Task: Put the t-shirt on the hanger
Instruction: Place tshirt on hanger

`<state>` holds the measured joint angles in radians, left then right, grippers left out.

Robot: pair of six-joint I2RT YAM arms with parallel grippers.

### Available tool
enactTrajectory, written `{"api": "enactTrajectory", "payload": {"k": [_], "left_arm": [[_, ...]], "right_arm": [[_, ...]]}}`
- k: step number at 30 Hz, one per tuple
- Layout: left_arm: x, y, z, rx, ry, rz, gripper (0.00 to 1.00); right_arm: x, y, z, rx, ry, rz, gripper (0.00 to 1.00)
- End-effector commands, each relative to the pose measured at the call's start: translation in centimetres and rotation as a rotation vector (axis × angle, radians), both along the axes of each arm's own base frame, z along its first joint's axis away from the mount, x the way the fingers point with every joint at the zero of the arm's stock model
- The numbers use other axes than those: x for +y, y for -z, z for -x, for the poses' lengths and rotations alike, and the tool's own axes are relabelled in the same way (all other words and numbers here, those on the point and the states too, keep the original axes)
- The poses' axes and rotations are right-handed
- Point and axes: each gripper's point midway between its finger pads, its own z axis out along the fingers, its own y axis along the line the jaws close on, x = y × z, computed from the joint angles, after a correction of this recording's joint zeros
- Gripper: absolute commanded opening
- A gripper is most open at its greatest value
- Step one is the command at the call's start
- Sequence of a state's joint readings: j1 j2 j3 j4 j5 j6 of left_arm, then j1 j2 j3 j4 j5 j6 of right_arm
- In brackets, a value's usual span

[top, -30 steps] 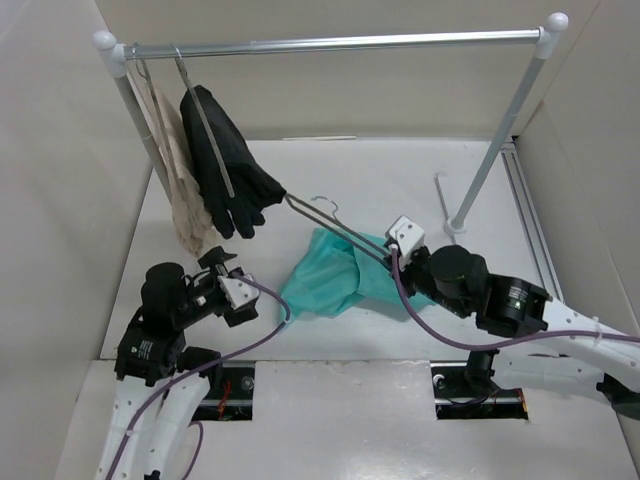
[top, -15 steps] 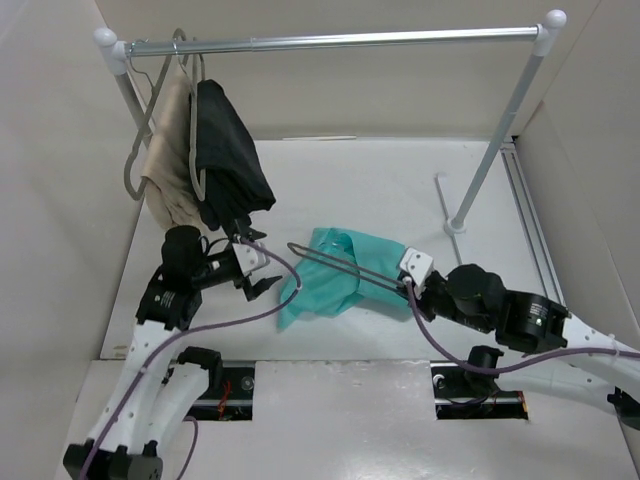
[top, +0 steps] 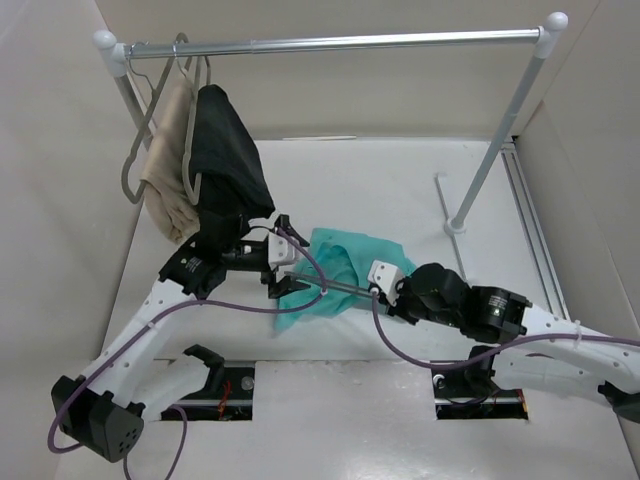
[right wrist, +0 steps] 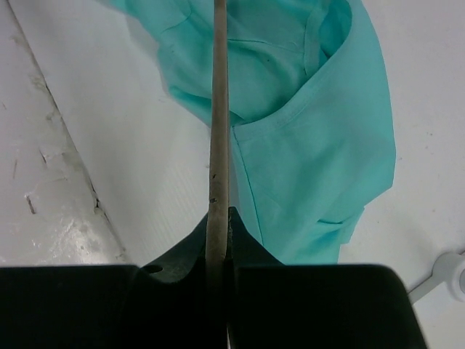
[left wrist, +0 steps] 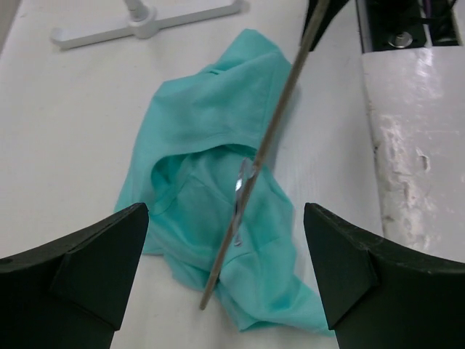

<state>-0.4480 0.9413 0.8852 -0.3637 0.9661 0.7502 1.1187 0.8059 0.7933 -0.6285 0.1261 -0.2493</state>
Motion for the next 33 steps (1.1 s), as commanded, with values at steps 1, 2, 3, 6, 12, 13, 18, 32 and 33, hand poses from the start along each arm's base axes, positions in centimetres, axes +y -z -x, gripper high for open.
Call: {"api": "enactTrajectory", "payload": {"k": [1, 2, 3, 6, 12, 13, 18, 32, 33], "left_arm": [[-0.6, -0.4, 1.7, -0.018, 0.078, -0.008, 0.85], [-1.0, -0.6, 1.9, -0.017, 0.087, 0.000, 0.82], [-0.9, -0.5, 2.0, -0.004, 0.079, 0.007, 0.79], [-1.2, -0.4, 0.9, -0.015, 0.030, 0.016, 0.48], [-0.7, 1.3, 0.5, -0.053, 0.026, -0.053, 0.20], [-0.5, 1.9, 0.8, -0.057, 0.041, -0.075, 0.19], [-0.1, 3.8, 1.0, -0.012, 0.060, -0.140, 0.00], [-0.8, 1.5, -0.9, -0.076, 0.026, -0.112, 0.00], [-0.8, 1.4, -0.8, -0.061, 0.013, -0.100, 0.00]], "right_arm": [[2.6, -2.9, -0.8, -0.024, 0.000, -0.135, 0.00], [3.0, -2.7, -0.7, -0.016, -0.012, -0.134, 0.00], [3.2, -2.6, -0.8, -0.016, -0.012, -0.134, 0.00], [3.2, -2.6, -0.8, -0.009, -0.007, -0.138, 0.00], [3.0, -2.4, -0.7, -0.002, -0.001, -0.144, 0.00], [2.9, -2.8, -0.6, -0.008, -0.002, -0.157, 0.00], [2.3, -3.3, -0.9, -0.033, 0.022, -0.171, 0.00], [6.3, -9.2, -3.2, -0.166, -0.184, 0.043, 1.00], [7.2, -8.8, -3.3, -0.150, -0.197, 0.055, 1.00]]}}
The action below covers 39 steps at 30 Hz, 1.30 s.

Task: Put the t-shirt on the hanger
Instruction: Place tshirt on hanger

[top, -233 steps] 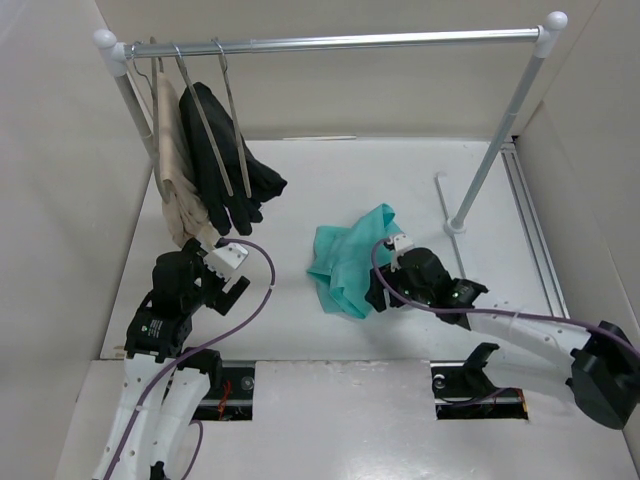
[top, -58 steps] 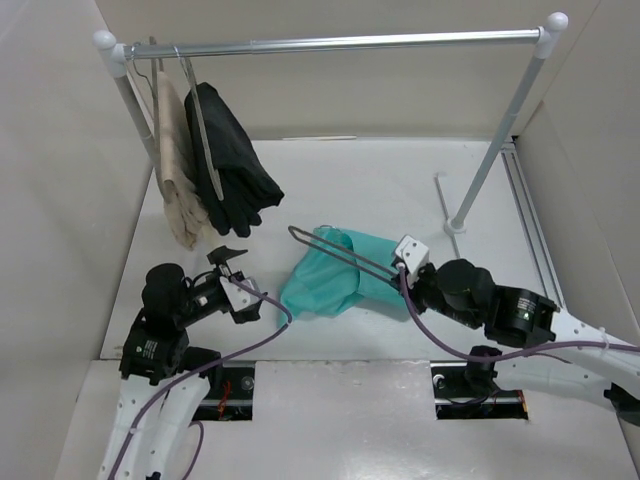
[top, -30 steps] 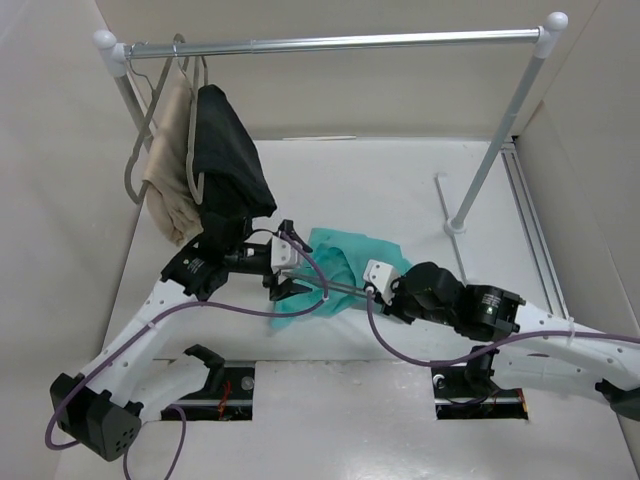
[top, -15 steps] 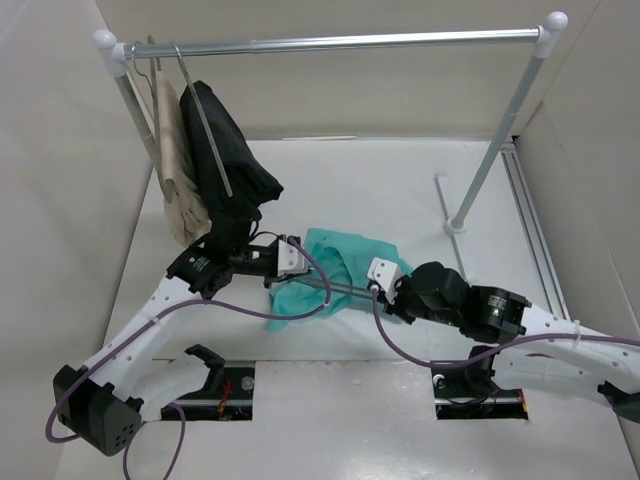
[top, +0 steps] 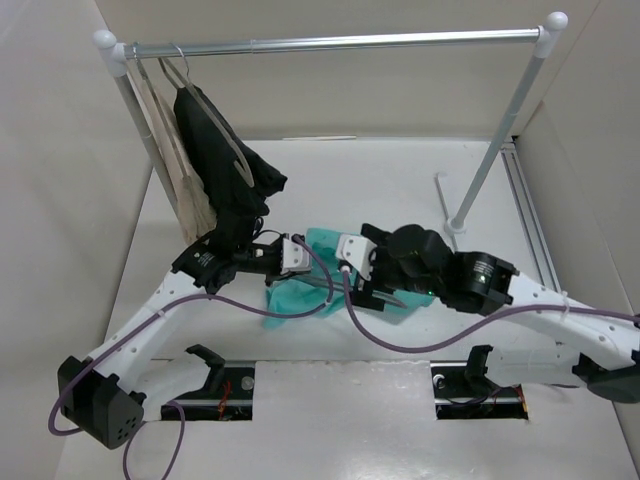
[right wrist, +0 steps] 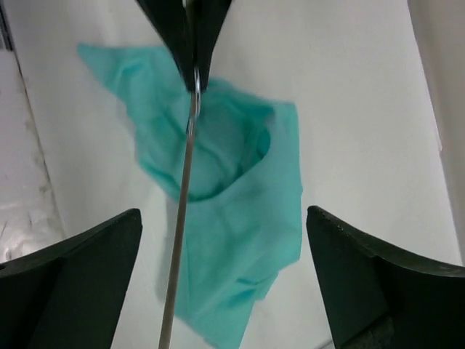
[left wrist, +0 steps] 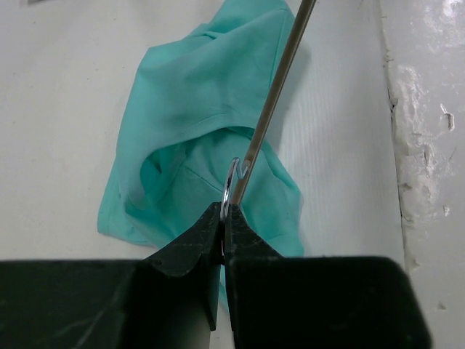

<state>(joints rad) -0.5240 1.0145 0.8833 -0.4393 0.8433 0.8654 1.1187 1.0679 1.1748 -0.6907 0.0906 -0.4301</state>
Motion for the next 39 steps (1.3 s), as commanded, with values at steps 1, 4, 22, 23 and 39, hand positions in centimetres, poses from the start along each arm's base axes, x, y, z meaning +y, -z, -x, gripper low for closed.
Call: {"api": "enactTrajectory", "payload": {"k": [1, 4, 22, 23, 39], "left_arm": [[-0.6, -2.6, -0.7, -0.053, -0.012, 0.058, 0.00], [-0.7, -3.1, -1.0, -0.047, -0.038, 0.080, 0.00], [-0.4, -2.9, -0.1, -0.053, -0.066, 0.137, 0.00], [-0.5, -2.8, -0.3, -0.055, -0.069, 0.145, 0.00], [-0.8, -3.9, -0.9, -0.046, -0.120, 0.193, 0.88]], "right_arm": [[3.0, -0.3, -0.8, -0.007, -0.083, 0.034, 0.98], [6.1, 1.9, -0.7, 0.028, -0.170, 0.050, 0.97], [6.2, 11.0, -5.4, 0.190, -0.140, 0.013, 0.83], [6.5, 11.0, -5.6, 0.195, -0.133, 0.006, 0.81], [0.8, 7.3, -10.4, 0.168, 0.149, -0.036, 0.00]]}}
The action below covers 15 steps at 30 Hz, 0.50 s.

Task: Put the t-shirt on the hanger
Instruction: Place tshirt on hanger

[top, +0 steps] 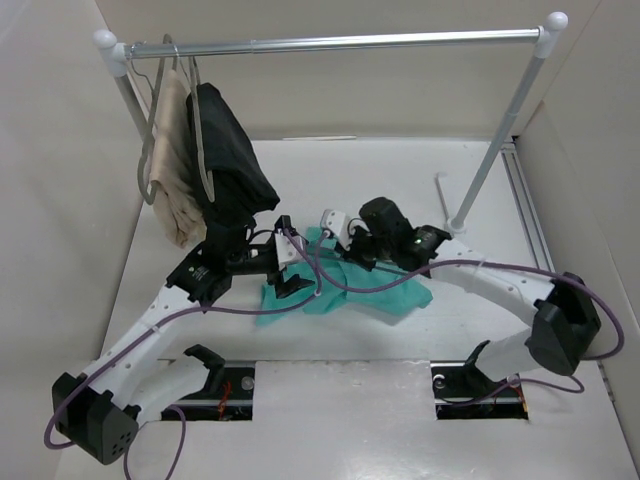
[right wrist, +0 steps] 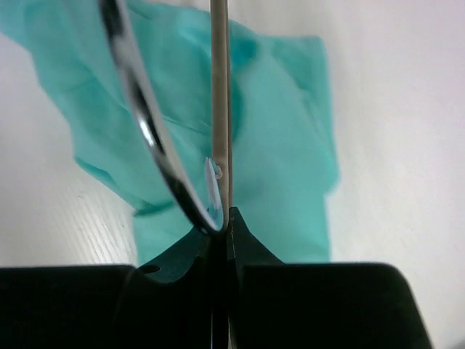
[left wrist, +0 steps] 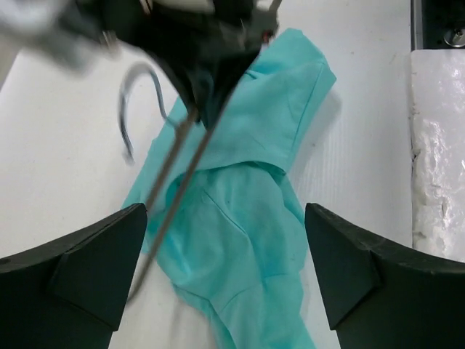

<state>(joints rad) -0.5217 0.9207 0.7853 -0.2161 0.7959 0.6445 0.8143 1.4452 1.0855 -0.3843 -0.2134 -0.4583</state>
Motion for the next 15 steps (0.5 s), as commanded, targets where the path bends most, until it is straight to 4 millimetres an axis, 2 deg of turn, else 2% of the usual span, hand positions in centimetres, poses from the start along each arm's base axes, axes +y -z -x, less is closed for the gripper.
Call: {"api": "enactTrajectory", "payload": {"k": [1, 2, 4, 6, 7, 8, 10, 11, 12, 14, 15], "left_arm": [[-0.6, -2.4, -0.2, -0.060, 0.007, 0.075, 0.88], [-0.6, -2.5, -0.3, -0.056, -0.005, 0.080, 0.91], [-0.5, -2.2, -0.5, -0.058, -0.017, 0.076, 0.91], [-0.7, -0.7, -1.3, -0.034, -0.057, 0.027, 0.84], [-0.6, 0.0, -1.6, -0.041, -0.069, -0.005, 0.79], [-0.5, 2.0, -1.7, -0.019, -0.076, -0.064, 0.64], [0.3, 4.5, -2.3, -0.048, -0.097, -0.167, 0.52], [0.9, 5.6, -2.6, -0.101, -0.078, -0.227, 0.50], [1.7, 8.0, -2.4, -0.084, -0.070, -0.298, 0.50], [3.4, 10.3, -3.2, -0.121, -0.110, -0.413, 0.57], [4.4, 12.3, -3.2, -0.120, -0.107, -0.482, 0.61]], "right_arm": [[-3.8, -5.8, -1.7, -0.082, 0.147, -0.090, 0.00], [-4.7, -6.4, -1.8, -0.096, 0.172, -0.092, 0.00], [-6.8, -6.5, -1.3, -0.082, 0.209, -0.065, 0.00], [-9.1, -7.4, -1.2, -0.098, 0.266, -0.054, 0.00], [-10.4, -6.5, -0.7, -0.083, 0.288, -0.005, 0.00], [-10.9, -6.6, -0.1, -0.083, 0.289, -0.005, 0.00], [-11.4, -6.6, 0.6, -0.074, 0.276, -0.005, 0.00], [-11.2, -6.9, 1.2, -0.067, 0.257, -0.021, 0.00], [-11.0, -7.3, 2.0, -0.072, 0.230, -0.045, 0.00], [-10.9, -7.1, 3.6, -0.043, 0.191, -0.045, 0.00], [-10.8, -7.0, 4.8, -0.026, 0.168, -0.049, 0.00]]}}
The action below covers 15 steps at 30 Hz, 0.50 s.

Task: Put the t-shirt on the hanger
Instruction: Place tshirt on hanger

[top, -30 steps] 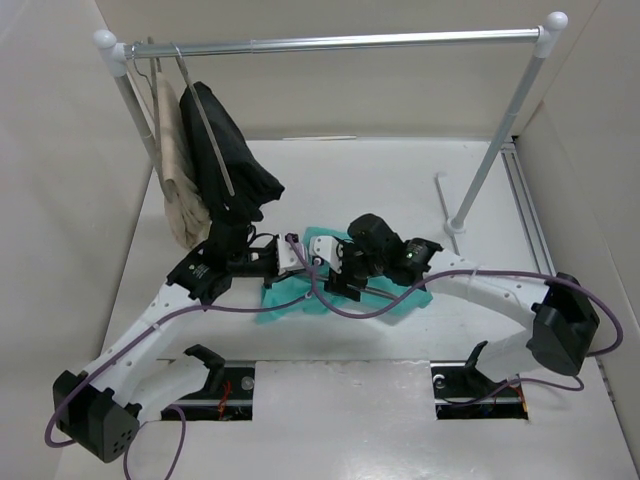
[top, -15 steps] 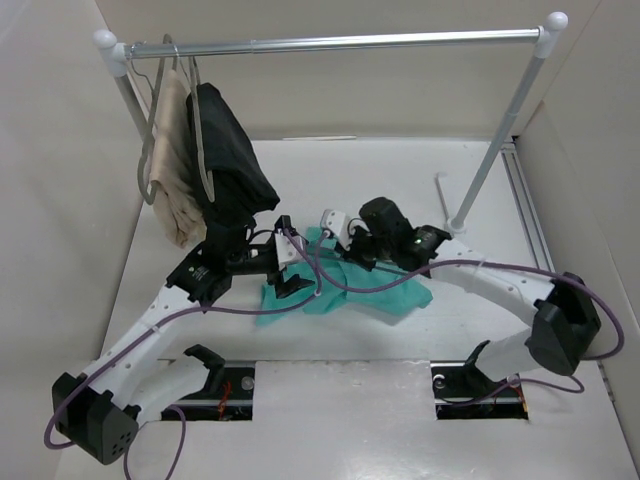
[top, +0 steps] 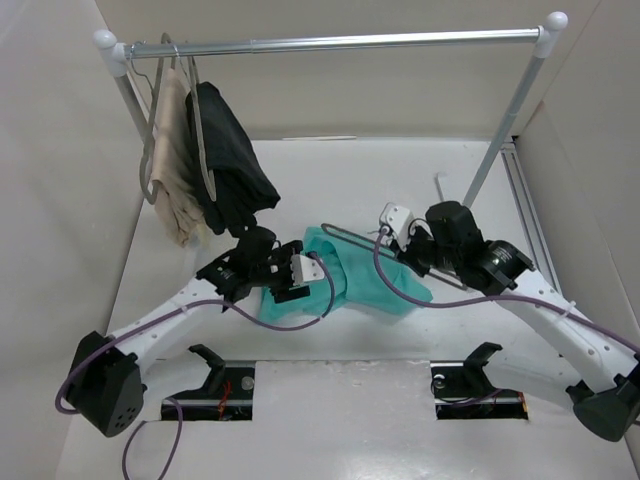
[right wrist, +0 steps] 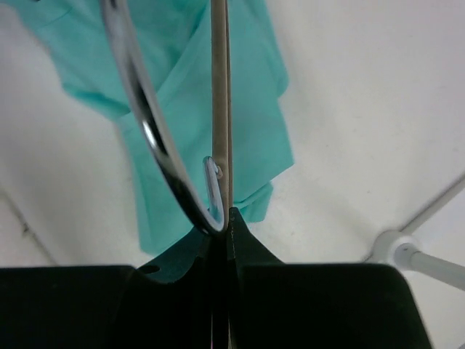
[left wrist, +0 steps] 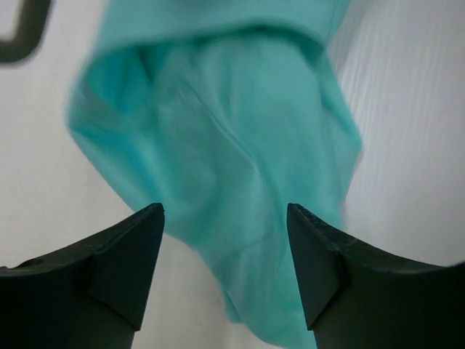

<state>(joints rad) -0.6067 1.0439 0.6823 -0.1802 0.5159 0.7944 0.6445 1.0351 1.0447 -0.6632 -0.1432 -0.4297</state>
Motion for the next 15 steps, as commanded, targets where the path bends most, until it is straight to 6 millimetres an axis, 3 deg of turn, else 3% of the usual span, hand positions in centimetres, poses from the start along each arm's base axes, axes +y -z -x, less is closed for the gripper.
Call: {"api": "enactTrajectory", "payload": {"k": [1, 2, 4, 8, 9, 11, 12, 13, 14, 15], "left_arm": [[3.8, 4.8, -1.0, -0.067, -0.036, -0.250, 0.66], [4.5, 5.1, -1.5, -0.074, -0.067, -0.287, 0.73], [5.1, 6.2, -1.4, -0.050, -0.080, -0.313, 0.77], [5.2, 7.4, -1.4, -0.046, -0.072, -0.323, 0.76], [5.2, 7.9, -0.9, -0.027, -0.069, -0.319, 0.71], [5.2, 8.1, -0.5, -0.008, -0.056, -0.319, 0.47], [5.2, 8.3, 0.0, 0.010, -0.044, -0.320, 0.36], [5.3, 8.2, 0.1, 0.006, -0.035, -0.327, 0.23], [5.5, 8.2, 0.4, 0.022, -0.033, -0.338, 0.01], [5.9, 8.1, 0.5, 0.025, -0.043, -0.339, 0.00]], "right_arm": [[0.2, 1.1, 3.5, 0.078, -0.084, 0.007, 0.00], [0.3, 1.4, 4.5, 0.107, -0.102, -0.001, 0.00], [0.4, 2.8, 6.0, 0.164, -0.110, 0.010, 0.00], [0.9, 4.4, 7.4, 0.232, -0.104, 0.005, 0.00], [0.5, 5.2, 7.1, 0.240, -0.072, 0.030, 0.00], [0.1, 6.0, 6.5, 0.252, -0.030, 0.067, 0.00], [-1.1, 6.7, 5.9, 0.252, 0.042, 0.119, 0.00], [-1.9, 7.4, 6.1, 0.273, 0.072, 0.160, 0.00], [-3.0, 7.8, 5.8, 0.289, 0.129, 0.183, 0.00], [-3.8, 7.6, 5.4, 0.286, 0.174, 0.196, 0.00]]}}
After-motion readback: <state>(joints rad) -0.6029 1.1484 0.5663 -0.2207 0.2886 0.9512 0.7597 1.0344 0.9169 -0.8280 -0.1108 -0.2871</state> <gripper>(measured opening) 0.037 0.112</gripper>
